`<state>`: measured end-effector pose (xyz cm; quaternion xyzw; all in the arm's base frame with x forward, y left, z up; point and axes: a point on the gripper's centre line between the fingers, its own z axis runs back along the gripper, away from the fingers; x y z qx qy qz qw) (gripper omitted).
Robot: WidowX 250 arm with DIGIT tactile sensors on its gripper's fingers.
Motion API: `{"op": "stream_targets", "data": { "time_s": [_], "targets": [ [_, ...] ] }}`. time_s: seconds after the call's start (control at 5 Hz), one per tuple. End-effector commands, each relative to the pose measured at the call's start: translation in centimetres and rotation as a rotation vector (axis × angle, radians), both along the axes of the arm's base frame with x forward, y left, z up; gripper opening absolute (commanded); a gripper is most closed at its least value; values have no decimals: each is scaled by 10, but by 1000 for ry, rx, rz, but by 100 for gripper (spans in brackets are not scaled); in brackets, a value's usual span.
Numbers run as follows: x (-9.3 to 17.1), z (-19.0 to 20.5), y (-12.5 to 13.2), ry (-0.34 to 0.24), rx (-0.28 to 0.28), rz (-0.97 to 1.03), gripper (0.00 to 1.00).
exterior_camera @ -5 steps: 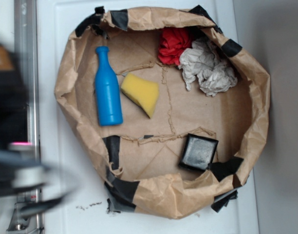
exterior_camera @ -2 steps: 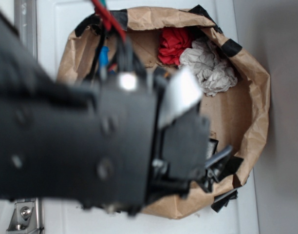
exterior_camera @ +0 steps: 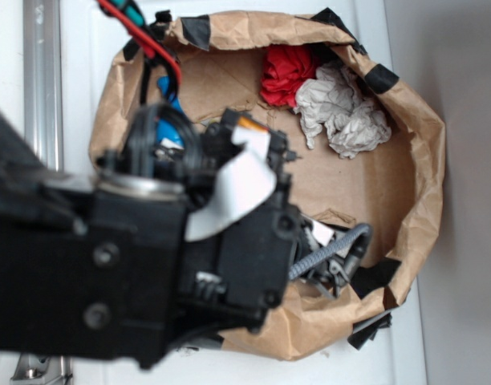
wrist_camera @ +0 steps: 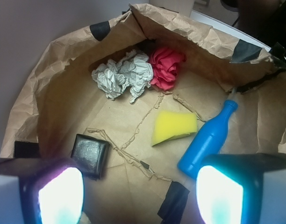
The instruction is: Grab the black box.
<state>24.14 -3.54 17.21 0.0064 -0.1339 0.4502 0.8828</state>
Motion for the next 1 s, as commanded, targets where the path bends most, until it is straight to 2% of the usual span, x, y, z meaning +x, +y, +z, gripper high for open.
{"op": "stream_targets", "data": {
  "time_s": [0.0, 0.2, 0.6, 0.8],
  "targets": [
    [2, 12, 8, -40, -8, 1, 100],
    [23, -32, 11, 51, -28, -39, 100],
    [46, -79, 7, 158, -109, -102, 100],
    [50, -85, 7, 153, -96, -98, 100]
  ]
}}
